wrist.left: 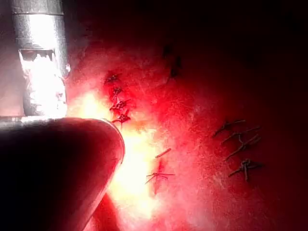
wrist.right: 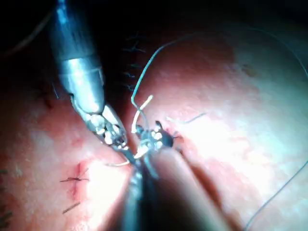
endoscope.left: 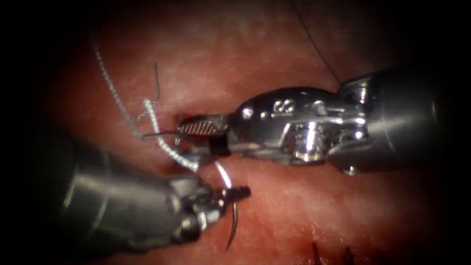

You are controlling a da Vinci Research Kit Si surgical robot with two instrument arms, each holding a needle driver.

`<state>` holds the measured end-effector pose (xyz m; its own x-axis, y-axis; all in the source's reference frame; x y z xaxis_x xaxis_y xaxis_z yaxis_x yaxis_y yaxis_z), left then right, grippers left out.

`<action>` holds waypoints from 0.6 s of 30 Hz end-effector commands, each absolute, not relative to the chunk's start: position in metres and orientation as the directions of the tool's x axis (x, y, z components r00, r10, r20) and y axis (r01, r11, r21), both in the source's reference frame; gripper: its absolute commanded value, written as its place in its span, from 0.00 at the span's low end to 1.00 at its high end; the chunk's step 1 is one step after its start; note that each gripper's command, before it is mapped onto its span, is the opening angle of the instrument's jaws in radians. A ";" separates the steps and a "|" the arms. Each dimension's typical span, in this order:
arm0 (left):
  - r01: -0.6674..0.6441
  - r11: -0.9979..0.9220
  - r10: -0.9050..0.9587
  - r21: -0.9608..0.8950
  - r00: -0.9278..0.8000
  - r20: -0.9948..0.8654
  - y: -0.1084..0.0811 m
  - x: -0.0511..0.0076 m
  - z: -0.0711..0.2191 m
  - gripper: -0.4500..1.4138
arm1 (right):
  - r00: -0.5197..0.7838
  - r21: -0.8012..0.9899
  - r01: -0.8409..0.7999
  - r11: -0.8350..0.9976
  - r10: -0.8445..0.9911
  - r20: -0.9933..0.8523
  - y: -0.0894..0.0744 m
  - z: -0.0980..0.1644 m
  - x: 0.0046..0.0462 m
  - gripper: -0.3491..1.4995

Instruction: Wound Closure

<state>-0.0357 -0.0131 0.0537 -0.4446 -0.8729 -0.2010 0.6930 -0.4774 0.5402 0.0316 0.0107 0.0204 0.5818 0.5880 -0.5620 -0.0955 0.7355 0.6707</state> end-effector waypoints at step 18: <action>0.287 -0.868 -0.491 0.406 -0.626 -0.607 -0.014 -0.0358 0.052 0.71 | 0.315 0.598 -0.300 0.743 0.669 -0.673 0.013 0.020 0.0271 0.00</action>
<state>-0.0355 -0.0131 0.0515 -0.6242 -0.4573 -0.6334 0.2466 -0.8846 0.3957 0.0268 0.0139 0.0197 0.3016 0.6670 -0.6813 -0.3038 0.7446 0.5944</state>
